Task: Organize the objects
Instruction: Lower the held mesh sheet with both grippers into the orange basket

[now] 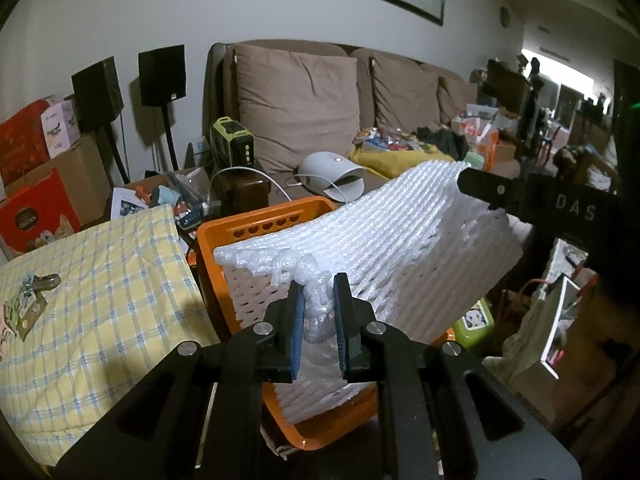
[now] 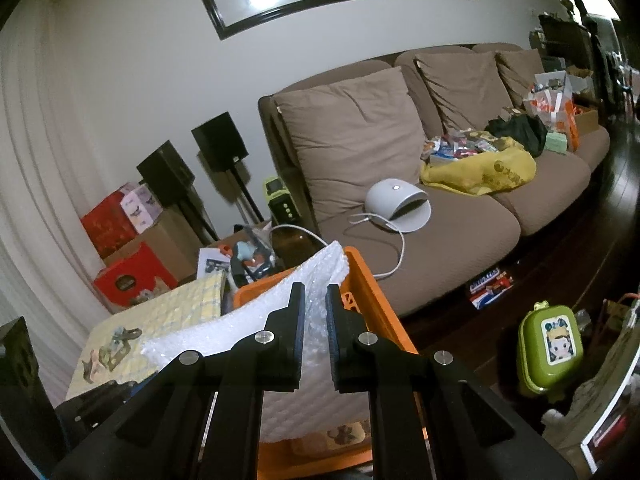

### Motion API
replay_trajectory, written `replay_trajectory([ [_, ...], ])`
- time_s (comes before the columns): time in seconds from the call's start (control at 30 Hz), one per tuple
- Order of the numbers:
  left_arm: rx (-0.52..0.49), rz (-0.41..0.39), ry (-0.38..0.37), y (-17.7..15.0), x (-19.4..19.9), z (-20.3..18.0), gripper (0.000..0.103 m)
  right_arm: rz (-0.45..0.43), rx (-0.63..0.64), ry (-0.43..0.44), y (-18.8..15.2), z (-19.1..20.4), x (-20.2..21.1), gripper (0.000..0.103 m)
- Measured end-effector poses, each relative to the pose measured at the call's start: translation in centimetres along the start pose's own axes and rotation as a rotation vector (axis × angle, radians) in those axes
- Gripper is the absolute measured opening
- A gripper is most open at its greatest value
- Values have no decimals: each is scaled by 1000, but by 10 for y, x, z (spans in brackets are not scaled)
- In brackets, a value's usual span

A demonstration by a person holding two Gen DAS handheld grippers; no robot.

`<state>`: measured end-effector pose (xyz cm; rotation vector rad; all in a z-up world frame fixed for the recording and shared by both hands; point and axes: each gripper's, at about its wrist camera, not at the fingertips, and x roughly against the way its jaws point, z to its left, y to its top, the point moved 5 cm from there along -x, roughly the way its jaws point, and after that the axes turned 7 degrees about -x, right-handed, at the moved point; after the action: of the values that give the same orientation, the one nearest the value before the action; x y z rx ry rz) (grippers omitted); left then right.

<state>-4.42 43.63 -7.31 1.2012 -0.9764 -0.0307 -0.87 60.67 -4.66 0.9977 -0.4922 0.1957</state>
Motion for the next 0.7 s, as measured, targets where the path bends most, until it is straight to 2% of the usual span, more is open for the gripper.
replay_trajectory([
  [0.17, 10, 6, -1, -1, -2, -1, 13, -6, 8, -6, 0, -1, 2, 9],
  [0.3, 61, 29, -39, 1, -8, 1, 13, 0, 24, -41, -2, -2, -3, 9],
  [0.47, 55, 25, -31, 1, -10, 0, 13, 14, 28, -70, -4, -8, -10, 9],
  [0.7, 64, 72, -38, -7, -24, 2, 13, 46, 34, -81, -8, -11, -17, 9],
])
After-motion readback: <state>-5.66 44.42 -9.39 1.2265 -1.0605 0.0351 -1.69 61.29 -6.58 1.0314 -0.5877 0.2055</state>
